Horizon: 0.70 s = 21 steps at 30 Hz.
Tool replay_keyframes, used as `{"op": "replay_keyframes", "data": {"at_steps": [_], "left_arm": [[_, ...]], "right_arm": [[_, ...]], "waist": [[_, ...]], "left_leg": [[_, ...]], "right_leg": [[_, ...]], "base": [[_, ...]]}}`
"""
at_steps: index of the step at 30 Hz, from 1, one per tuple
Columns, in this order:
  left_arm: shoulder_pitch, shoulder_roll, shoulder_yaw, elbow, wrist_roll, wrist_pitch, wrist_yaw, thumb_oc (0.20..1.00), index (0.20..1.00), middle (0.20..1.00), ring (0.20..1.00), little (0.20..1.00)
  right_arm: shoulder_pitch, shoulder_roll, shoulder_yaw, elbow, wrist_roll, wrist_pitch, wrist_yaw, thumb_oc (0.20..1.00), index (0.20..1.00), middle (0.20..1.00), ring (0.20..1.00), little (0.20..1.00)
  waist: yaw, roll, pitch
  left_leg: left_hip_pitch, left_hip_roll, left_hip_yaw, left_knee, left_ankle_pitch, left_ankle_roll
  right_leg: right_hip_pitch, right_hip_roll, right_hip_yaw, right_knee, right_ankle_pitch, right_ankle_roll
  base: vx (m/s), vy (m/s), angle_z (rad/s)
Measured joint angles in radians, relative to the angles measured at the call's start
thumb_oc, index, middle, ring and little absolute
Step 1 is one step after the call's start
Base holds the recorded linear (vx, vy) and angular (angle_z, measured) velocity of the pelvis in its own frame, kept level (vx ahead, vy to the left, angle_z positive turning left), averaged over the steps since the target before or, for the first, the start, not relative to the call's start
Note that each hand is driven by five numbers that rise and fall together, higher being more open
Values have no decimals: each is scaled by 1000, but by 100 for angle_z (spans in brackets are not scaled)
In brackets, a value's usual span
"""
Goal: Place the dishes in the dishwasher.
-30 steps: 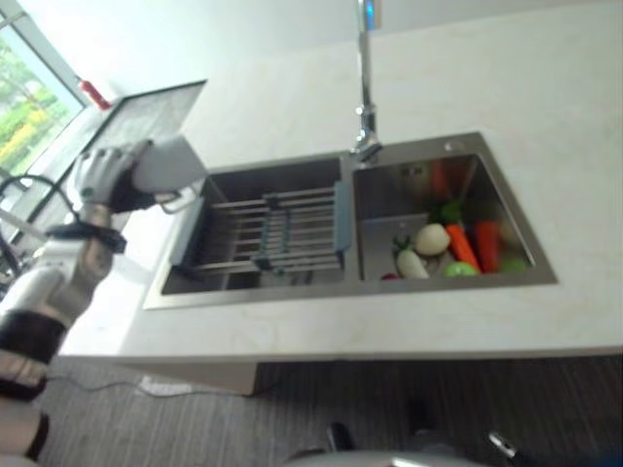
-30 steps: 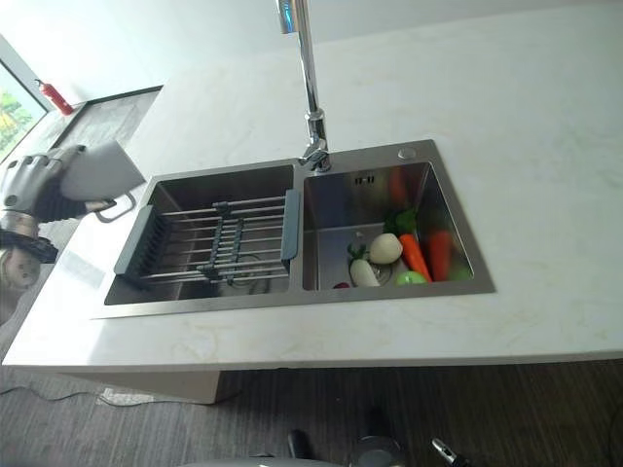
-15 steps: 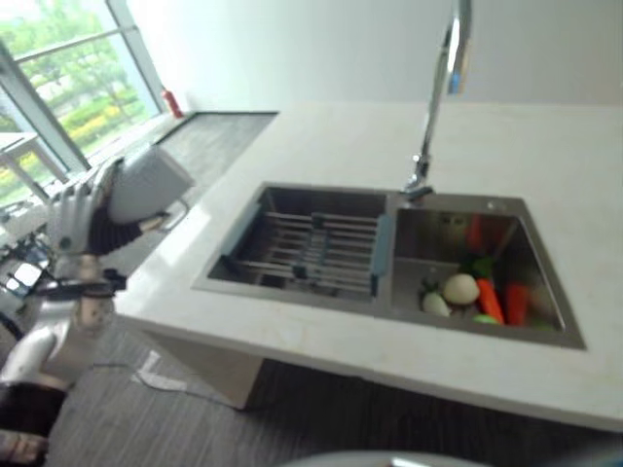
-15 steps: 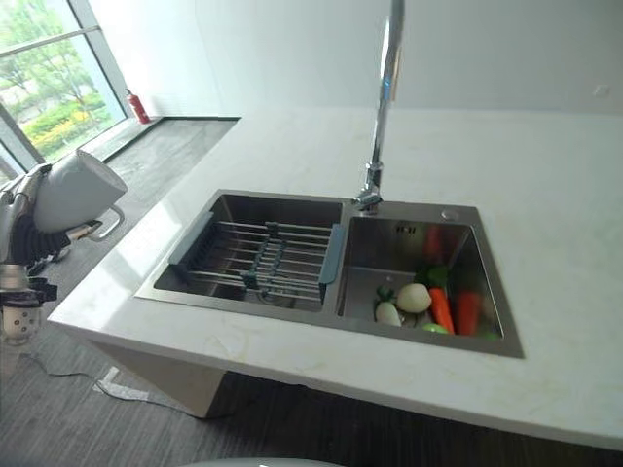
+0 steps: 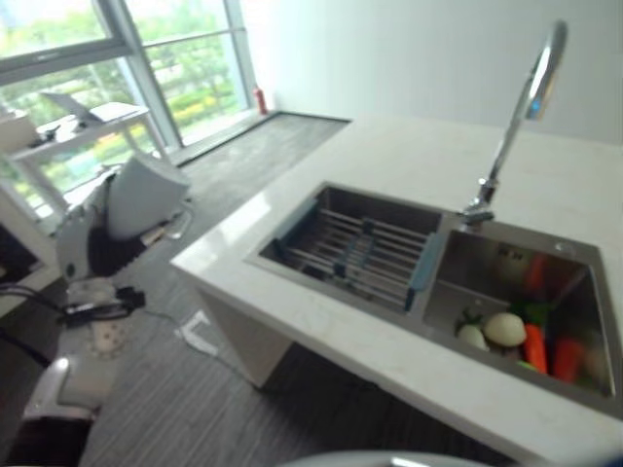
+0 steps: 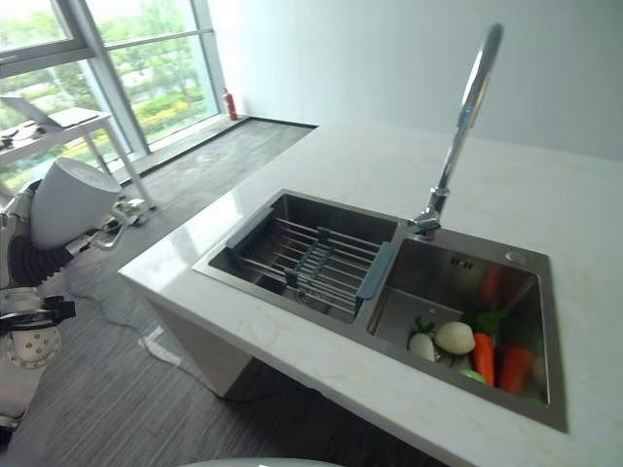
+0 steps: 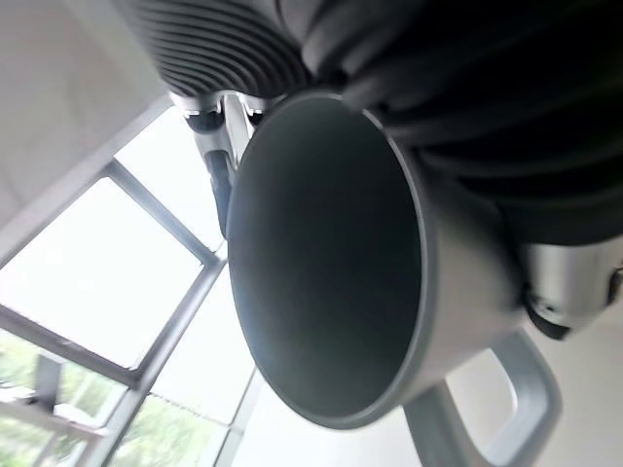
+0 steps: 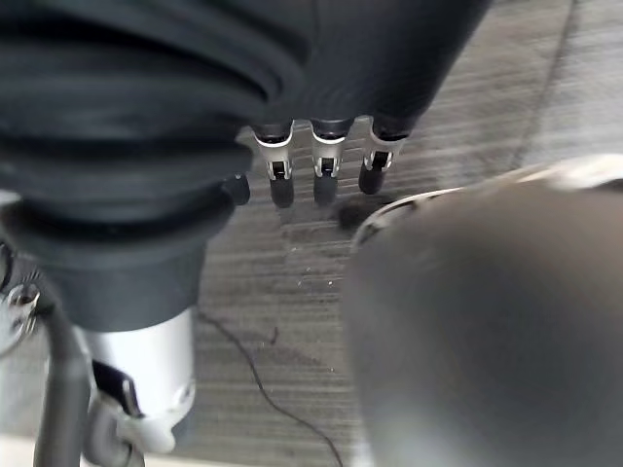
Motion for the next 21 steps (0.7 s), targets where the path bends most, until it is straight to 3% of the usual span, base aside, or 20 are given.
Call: {"op": "replay_keyframes", "data": {"at_steps": [1, 2, 3, 4, 5, 6, 7, 8, 9, 10, 11, 12, 13, 14, 15, 16, 19, 21], "left_arm": [[-96, -29, -68, 19, -16, -5, -12, 200, 200, 200, 200, 200], [-162, -63, -134, 6, -23, -14, -13, 200, 200, 200, 200, 200], [-116, -46, -130, -37, -31, -24, -17, 200, 200, 200, 200, 200], [-82, -38, -108, -66, -41, -25, -16, 200, 200, 200, 200, 200], [-103, -27, -106, -66, -45, -43, -19, 200, 200, 200, 200, 200], [-126, -24, -93, -74, -44, -75, -22, 200, 200, 200, 200, 200], [-137, -18, -89, -86, -45, -80, -25, 200, 200, 200, 200, 200], [-162, 4, -90, -96, -44, -95, -37, 200, 200, 200, 200, 200], [-184, 16, -91, -90, -46, -109, -40, 200, 200, 200, 200, 200], [-199, 18, -90, -87, -47, -113, -41, 200, 200, 200, 200, 200], [-206, 20, -90, -86, -48, -112, -41, 200, 200, 200, 200, 200], [-230, 17, -96, -69, -48, -119, -44, 200, 200, 200, 200, 200], [-221, 4, -96, -46, -47, -119, -45, 200, 200, 200, 200, 200], [-189, 15, -91, -43, -46, -117, -50, 200, 200, 200, 200, 200], [-180, 23, -91, -43, -46, -117, -55, 200, 200, 200, 200, 200], [-164, 29, -80, -44, -46, -116, -60, 200, 200, 200, 200, 200], [-150, 58, -62, -52, -46, -109, -62, 200, 200, 200, 200, 200], [-156, 66, -57, -53, -46, -107, -63, 200, 200, 200, 200, 200]], "right_arm": [[-6, 6, -2, -5, 19, -6, -17, 1000, 1000, 1000, 1000, 1000], [-38, -10, -6, -2, 25, 4, -24, 1000, 1000, 1000, 1000, 1000], [-65, -10, -31, 8, 35, -18, -37, 1000, 1000, 1000, 1000, 1000], [-93, -4, -39, 4, 33, -15, -35, 1000, 1000, 1000, 1000, 1000], [-126, -4, -41, 8, 32, -15, -33, 1000, 1000, 1000, 1000, 1000], [-148, -7, -42, 14, 32, -15, -35, 1000, 1000, 1000, 1000, 1000], [-159, -14, -51, 15, 34, -18, -38, 1000, 1000, 1000, 1000, 1000], [-149, -18, -90, 27, 35, -22, -40, 1000, 1000, 1000, 1000, 1000], [-135, -29, -112, 36, 38, -29, -45, 1000, 1000, 1000, 1000, 1000], [-116, -46, -127, 39, 42, -29, -51, 1000, 1000, 1000, 1000, 1000], [-107, -52, -146, 43, 44, -37, -55, 1000, 1000, 1000, 1000, 1000], [-95, -63, -173, 36, 45, -41, -61, 1000, 1000, 1000, 1000, 1000], [-91, -42, -175, 37, 46, -39, -68, 1000, 1000, 1000, 1000, 1000], [-75, 1, -173, 34, 46, -35, -64, 1000, 1000, 1000, 1000, 1000], [-68, 22, -173, 34, 45, -35, -65, 1000, 1000, 1000, 1000, 1000], [-56, 49, -166, 38, 33, -37, -65, 1000, 1000, 1000, 1000, 1000], [-66, 55, -150, 30, 11, -35, -66, 1000, 1000, 1000, 1000, 1000], [-71, 52, -145, 36, 2, -23, -75, 1000, 1000, 1000, 1000, 1000]], "waist": [[-25, -14, 22], [-8, -13, 77], [37, -19, 90], [51, -43, 94], [25, -68, 107], [-1, -68, 114], [-3, -66, 116], [-48, -70, 120], [-94, -57, 117], [-99, -34, 118], [-99, -10, 110], [-104, 38, 107], [-87, 30, 116], [-76, -11, 110], [-73, -22, 111], [-73, -55, 97], [-51, -71, 85], [-41, -69, 82]], "left_leg": [[-75, -44, -58, -1, 100, -152], [-107, -72, -15, 14, 177, -129], [-121, -65, 101, 132, 81, -58], [-120, -75, 176, 276, -24, -13], [-85, -79, 233, 415, -117, 6], [-1, -54, 233, 449, -179, 3], [30, -36, 242, 450, -203, 4], [72, -5, 294, 418, -256, -11], [145, 25, 378, 273, -271, -2], [220, 26, 425, 117, -271, 10], [253, 19, 421, 23, -273, 20], [255, 25, 366, -1, -259, 79], [256, -1, 370, 7, -244, 97], [245, -45, 367, 9, -249, 120], [244, -67, 360, 10, -243, 131], [243, -103, 343, 19, -242, 134], [238, -145, 339, 35, -245, 138], [238, -148, 336, 37, -245, 138]], "right_leg": [[-8, 24, 48, -5, -33, -39], [-28, -3, 52, 3, -28, -87], [-61, -20, 64, 20, -19, -100], [-88, -57, 83, 54, -19, -100], [-74, -94, 56, 57, -6, -93], [-68, -98, 41, 56, -2, -83], [-79, -97, 11, 57, 11, -62], [-70, -99, -49, 45, 32, -45], [-74, -99, -89, 51, 11, -35], [-97, -97, -93, 78, 12, -26], [-128, -96, -93, 93, 19, -15], [-170, -83, -98, 130, 36, -1], [-196, -114, -75, 177, 44, 7], [-222, -165, -56, 209, 49, 33], [-225, -188, -55, 211, 53, 40], [-232, -223, -54, 218, 81, 67], [-232, -275, -53, 243, 100, 81], [-227, -276, -51, 262, 97, 84]], "base": [[-390, 92, 325], [-282, 99, 243], [-261, 113, 82], [-151, 96, 1], [-171, 171, 33], [-128, 300, 51], [-40, 409, 76], [39, 436, 120], [51, 433, 141], [-6, 367, 98], [-89, 317, 53], [-21, 249, 19], [-43, 237, 15], [1, 322, -4], [-110, 309, 26], [-135, 353, 21], [-90, 215, 14], [-75, 177, 16]]}}
